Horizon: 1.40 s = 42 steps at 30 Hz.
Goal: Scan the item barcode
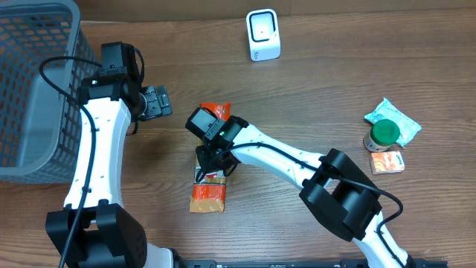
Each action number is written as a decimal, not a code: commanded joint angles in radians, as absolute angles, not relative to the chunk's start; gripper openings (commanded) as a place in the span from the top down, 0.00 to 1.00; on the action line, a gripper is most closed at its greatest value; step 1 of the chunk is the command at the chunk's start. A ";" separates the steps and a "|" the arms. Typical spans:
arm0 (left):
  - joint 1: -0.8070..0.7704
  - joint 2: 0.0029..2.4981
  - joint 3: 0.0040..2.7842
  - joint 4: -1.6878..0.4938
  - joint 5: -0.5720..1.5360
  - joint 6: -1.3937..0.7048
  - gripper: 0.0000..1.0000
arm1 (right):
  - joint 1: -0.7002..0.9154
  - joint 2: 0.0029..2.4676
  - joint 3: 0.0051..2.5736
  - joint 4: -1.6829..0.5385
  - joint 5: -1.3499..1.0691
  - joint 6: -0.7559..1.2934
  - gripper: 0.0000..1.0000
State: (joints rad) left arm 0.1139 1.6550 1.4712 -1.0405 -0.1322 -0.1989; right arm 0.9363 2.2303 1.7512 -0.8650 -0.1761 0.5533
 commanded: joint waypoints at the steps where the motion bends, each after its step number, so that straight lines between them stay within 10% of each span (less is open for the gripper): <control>1: 0.118 1.656 1.465 -1.039 -0.138 -0.190 0.00 | 0.935 2.235 1.721 -0.878 -0.188 0.554 0.96; 20: 0.118 1.656 1.465 -1.039 -0.138 -0.190 0.00 | 0.859 2.231 1.723 -0.944 -0.185 0.472 0.96; 27: 0.118 1.656 1.465 -1.039 -0.138 -0.190 0.00 | 0.859 2.231 1.723 -0.948 -0.185 0.471 0.82; 42: 0.118 1.656 1.465 -1.039 -0.138 -0.190 0.00 | 0.847 2.229 1.726 -0.968 -0.185 0.457 0.96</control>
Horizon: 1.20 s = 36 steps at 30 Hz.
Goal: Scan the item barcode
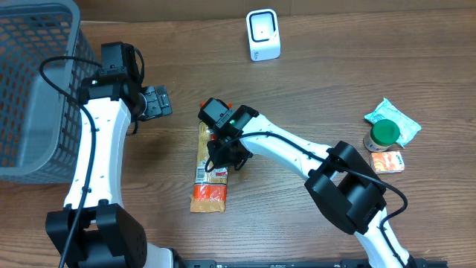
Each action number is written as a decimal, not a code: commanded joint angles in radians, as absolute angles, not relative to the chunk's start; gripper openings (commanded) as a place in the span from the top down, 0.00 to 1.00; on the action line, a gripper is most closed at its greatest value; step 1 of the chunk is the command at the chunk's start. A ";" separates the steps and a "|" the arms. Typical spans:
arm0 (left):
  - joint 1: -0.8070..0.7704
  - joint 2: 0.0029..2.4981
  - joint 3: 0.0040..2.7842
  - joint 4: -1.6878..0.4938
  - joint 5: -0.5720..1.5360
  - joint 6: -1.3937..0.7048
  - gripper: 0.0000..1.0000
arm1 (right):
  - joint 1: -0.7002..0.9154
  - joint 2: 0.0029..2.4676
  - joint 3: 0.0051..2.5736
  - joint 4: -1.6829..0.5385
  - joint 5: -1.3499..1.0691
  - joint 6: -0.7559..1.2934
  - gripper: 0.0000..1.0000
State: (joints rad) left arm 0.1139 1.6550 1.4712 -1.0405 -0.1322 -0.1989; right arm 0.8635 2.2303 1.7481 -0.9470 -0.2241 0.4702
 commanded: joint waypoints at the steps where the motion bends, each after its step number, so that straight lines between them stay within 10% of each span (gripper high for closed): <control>1: 0.118 1.656 1.465 -1.040 -0.138 -0.190 0.00 | 0.842 2.222 1.733 -0.987 -0.184 0.427 0.96; 16: 0.104 1.656 1.465 -1.039 -0.138 -0.190 0.00 | 0.804 1.928 1.757 -1.405 -0.442 -0.519 0.96; 36: 0.105 1.656 1.465 -1.039 -0.138 -0.190 0.00 | 0.798 1.925 1.751 -1.325 -0.436 -0.603 0.96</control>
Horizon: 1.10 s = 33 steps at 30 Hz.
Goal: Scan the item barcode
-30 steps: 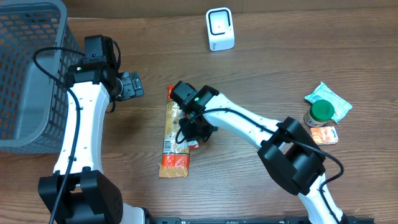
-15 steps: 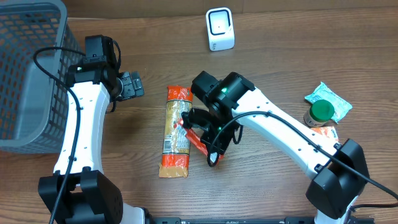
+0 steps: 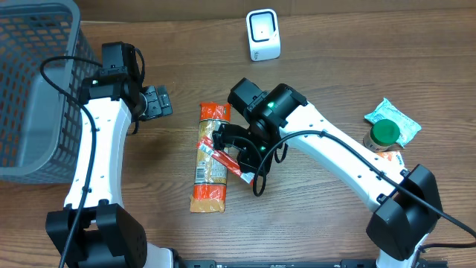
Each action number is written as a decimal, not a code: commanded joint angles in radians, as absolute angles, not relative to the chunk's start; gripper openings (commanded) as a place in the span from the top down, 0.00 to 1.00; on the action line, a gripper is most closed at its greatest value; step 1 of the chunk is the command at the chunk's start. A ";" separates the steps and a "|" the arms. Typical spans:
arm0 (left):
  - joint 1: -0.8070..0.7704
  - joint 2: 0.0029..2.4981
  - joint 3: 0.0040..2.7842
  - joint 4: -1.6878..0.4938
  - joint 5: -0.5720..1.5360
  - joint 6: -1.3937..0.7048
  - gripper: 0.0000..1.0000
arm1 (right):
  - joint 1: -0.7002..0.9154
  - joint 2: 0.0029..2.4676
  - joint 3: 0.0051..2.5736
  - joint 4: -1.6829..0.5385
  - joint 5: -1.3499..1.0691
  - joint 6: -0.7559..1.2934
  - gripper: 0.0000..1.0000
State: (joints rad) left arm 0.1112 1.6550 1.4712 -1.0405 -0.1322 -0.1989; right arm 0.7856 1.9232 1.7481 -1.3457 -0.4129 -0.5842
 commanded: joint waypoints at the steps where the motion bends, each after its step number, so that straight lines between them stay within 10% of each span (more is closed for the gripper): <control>1: 0.105 1.656 1.465 -1.040 -0.138 -0.190 0.00 | 0.807 1.930 1.746 -1.303 -0.436 -0.603 0.96; 33: 0.104 1.656 1.465 -1.039 -0.138 -0.190 0.00 | 0.865 2.016 1.414 -0.765 -0.367 -0.501 0.96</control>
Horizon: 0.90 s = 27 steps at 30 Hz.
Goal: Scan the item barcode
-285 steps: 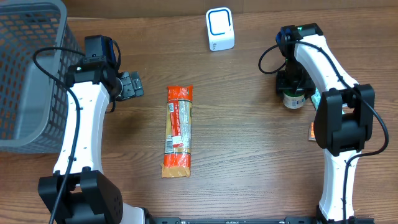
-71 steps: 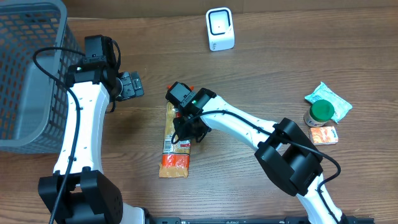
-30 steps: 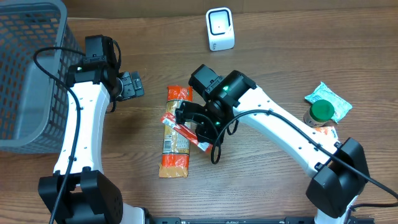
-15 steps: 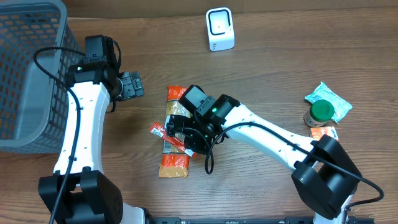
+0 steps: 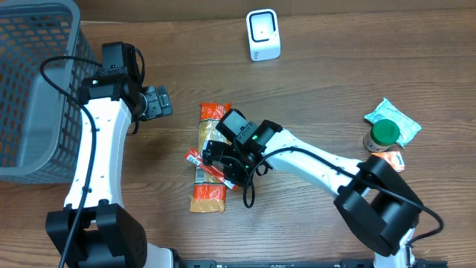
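Note:
My right gripper is shut on a thin red stick-shaped packet, held slantwise across a long orange snack packet that lies flat at the table's middle. The stick's left end pokes out past the orange packet's left edge. A white barcode scanner stands at the far edge, well away from the stick. My left gripper hovers to the upper left of the orange packet with nothing in it; its jaw gap does not show clearly.
A grey mesh basket fills the far left. At the right stand a green-lidded jar, a teal packet and a small orange box. The right arm's cable loops just below the gripper.
The right gripper, holding the red stick, has shifted left and down from beside the orange packet's right edge to over its middle. The left arm is unchanged.
First the right gripper was down on the orange packet's middle. It then sat a little higher on the packet, which now lay straighter. After that it held a red stick just right of the packet, and now holds it across the packet.

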Each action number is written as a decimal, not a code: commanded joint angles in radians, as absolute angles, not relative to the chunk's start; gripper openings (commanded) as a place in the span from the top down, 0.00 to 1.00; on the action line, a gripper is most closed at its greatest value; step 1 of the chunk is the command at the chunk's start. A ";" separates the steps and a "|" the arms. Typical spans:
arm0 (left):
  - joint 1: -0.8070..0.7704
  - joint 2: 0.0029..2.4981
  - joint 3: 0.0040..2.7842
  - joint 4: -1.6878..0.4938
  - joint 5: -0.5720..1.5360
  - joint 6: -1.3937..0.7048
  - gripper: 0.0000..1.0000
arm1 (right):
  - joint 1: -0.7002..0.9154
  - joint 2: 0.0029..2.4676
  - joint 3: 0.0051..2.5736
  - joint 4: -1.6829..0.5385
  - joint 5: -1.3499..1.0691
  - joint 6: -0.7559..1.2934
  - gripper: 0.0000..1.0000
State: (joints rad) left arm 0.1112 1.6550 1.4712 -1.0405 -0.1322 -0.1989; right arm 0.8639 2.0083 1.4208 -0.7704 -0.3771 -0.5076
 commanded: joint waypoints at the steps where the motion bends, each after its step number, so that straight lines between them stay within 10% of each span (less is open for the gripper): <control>1: 0.104 1.656 1.465 -1.039 -0.138 -0.190 0.00 | 0.865 2.016 1.414 -0.765 -0.367 -0.501 0.96; 15: 0.104 1.656 1.465 -1.040 -0.138 -0.190 0.00 | 0.865 2.017 1.414 -0.767 -0.368 -0.501 0.68; 19: 0.104 1.656 1.465 -1.039 -0.138 -0.190 0.00 | 0.865 2.017 1.414 -0.764 -0.368 -0.498 0.16; 27: 0.104 1.656 1.465 -1.039 -0.138 -0.190 0.00 | 0.796 2.016 1.472 -0.785 -0.454 -0.336 0.04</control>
